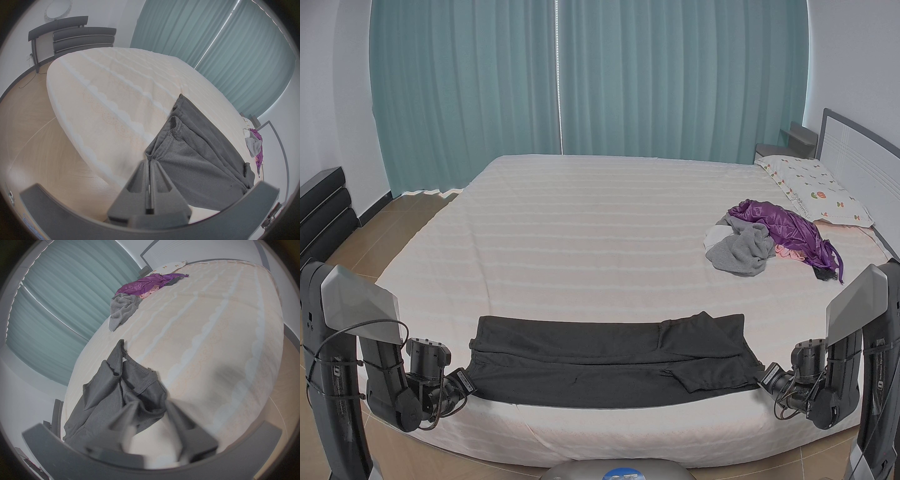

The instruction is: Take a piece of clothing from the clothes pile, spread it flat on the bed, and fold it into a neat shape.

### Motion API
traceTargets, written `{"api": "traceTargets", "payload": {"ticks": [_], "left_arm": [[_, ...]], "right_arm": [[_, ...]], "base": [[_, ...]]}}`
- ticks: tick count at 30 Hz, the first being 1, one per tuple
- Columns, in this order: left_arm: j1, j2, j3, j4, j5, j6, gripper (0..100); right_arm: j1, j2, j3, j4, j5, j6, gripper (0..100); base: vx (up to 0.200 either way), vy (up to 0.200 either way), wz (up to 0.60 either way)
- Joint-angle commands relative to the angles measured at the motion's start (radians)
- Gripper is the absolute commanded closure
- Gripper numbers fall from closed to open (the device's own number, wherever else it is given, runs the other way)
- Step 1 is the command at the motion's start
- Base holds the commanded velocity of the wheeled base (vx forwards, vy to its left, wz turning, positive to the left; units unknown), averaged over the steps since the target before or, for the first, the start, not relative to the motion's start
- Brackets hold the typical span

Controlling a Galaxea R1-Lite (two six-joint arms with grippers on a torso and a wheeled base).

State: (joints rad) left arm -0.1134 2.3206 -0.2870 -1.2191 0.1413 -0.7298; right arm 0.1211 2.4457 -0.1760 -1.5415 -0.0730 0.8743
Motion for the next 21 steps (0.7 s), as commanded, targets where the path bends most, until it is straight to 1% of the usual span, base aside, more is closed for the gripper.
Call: {"api": "traceTargets", "payload": {"ticks": [1, 8, 12, 19, 21], "left_arm": [[0.0, 0.002, 0.0, 0.0, 0.001, 0.0, 100], [0.012, -0.006, 0.003, 0.0, 0.0, 0.004, 100], [0.023, -0.01, 0.006, 0.0, 0.0, 0.023, 100], [0.038, -0.035, 0.009, 0.006, -0.003, 0.039, 100], [0.041, -0.044, 0.023, 0.006, -0.005, 0.052, 100]], "right_arm": [[0.003, -0.01, 0.009, -0.002, -0.001, -0.001, 100], [-0.003, -0.067, 0.047, 0.006, -0.001, -0.014, 100], [-0.004, -0.088, 0.058, 0.011, 0.005, -0.02, 100], [-0.004, -0.1, 0.098, 0.011, 0.019, -0.067, 100], [-0.011, -0.1, 0.11, 0.011, 0.036, -0.078, 100]], "base": [[0.0, 0.0, 0.0], [0.0, 0.0, 0.0], [0.0, 0.0, 0.0], [0.0, 0.0, 0.0], [0.0, 0.0, 0.0]]}}
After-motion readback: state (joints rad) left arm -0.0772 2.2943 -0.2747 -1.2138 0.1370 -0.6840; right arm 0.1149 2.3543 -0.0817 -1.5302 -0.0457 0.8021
